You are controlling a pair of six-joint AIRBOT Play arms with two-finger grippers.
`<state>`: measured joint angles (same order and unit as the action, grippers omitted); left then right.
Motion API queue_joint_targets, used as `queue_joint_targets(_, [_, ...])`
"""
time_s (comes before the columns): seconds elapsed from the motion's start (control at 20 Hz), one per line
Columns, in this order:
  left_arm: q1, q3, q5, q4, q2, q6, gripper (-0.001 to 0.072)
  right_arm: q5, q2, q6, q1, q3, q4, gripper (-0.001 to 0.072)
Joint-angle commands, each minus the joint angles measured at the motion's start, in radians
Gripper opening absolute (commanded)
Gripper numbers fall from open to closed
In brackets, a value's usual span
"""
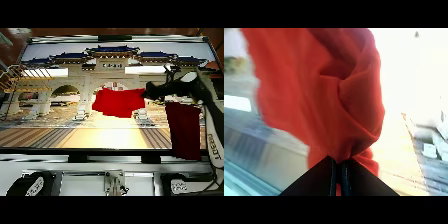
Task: Fold the shirts.
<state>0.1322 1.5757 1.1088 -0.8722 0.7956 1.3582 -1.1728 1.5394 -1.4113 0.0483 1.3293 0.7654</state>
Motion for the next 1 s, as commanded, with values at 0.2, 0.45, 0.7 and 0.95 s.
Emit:
queue_joint_targets(0.2, [0.0, 0.0, 0.003, 0.0, -0.001, -0.003, 0.0033, -0.163, -0.304, -0.245, 0.248, 0.111, 0.259, 0.0054])
queue_joint_targets(0.45, [0.0, 0.0, 0.054, 0.0, -0.014, -0.004, 0.0033, -0.272, -0.41, -0.275, 0.468, 0.111, 0.428, 0.0053])
queue_joint_targets(0.7, [0.0, 0.0, 0.063, 0.0, -0.037, -0.003, 0.0033, -0.164, -0.399, -0.333, 0.586, 0.111, 0.389, 0.0053])
queue_joint_targets(0.95, [0.0, 0.0, 0.063, 0.0, -0.037, -0.003, 0.0033, -0.023, -0.401, -0.43, 0.586, 0.111, 0.387, 0.0053])
